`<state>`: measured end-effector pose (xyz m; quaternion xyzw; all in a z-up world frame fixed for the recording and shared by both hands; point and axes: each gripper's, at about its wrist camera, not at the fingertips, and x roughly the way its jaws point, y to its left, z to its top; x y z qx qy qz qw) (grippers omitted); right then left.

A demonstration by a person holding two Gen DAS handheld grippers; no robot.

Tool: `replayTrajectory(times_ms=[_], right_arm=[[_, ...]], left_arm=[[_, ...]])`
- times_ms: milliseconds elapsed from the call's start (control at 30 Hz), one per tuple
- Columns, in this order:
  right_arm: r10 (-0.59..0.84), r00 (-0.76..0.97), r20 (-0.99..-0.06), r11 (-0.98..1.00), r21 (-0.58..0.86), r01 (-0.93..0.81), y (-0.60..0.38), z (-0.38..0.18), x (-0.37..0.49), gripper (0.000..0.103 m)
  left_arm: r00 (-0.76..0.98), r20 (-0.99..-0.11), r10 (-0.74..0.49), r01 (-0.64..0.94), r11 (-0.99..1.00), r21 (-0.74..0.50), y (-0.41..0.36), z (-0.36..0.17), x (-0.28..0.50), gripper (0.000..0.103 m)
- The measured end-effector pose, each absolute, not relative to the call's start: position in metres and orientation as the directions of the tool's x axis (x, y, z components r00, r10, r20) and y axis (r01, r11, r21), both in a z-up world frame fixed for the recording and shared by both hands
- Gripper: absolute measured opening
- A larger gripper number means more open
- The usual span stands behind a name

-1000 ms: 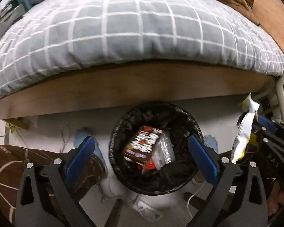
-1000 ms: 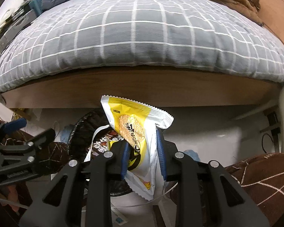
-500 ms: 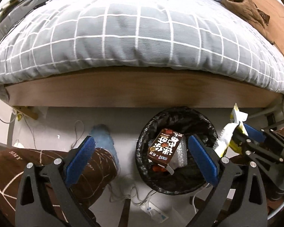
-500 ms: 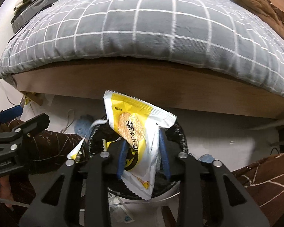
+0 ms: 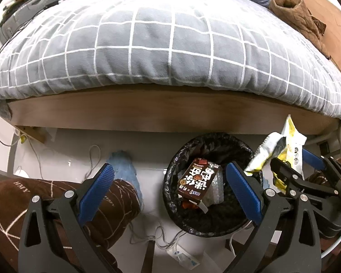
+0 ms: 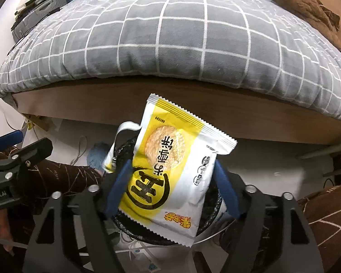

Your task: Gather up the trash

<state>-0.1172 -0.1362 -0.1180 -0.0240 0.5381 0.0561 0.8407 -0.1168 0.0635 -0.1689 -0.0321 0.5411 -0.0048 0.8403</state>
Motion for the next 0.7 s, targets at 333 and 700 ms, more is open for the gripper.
replayTrajectory(times_ms=[333,700], right_arm=[[-0.001,0.489,-0.873,0.998,-0.027,-0.048,-0.179,-0.084,-0.123,0.094],[-0.078,0.660,-0.747,0.997,-0.058,0.052,-0.213,0.011,-0.141,0.095]], left_arm=[[0.464,-0.883,-0.063,-0.001,0.997,-0.072,0.052,-0.144,-0.122,0.097],[0.578,-0.811,-0.092,0.034,0.995,-0.089,0.032,-0.073,-0.129,0.097]])
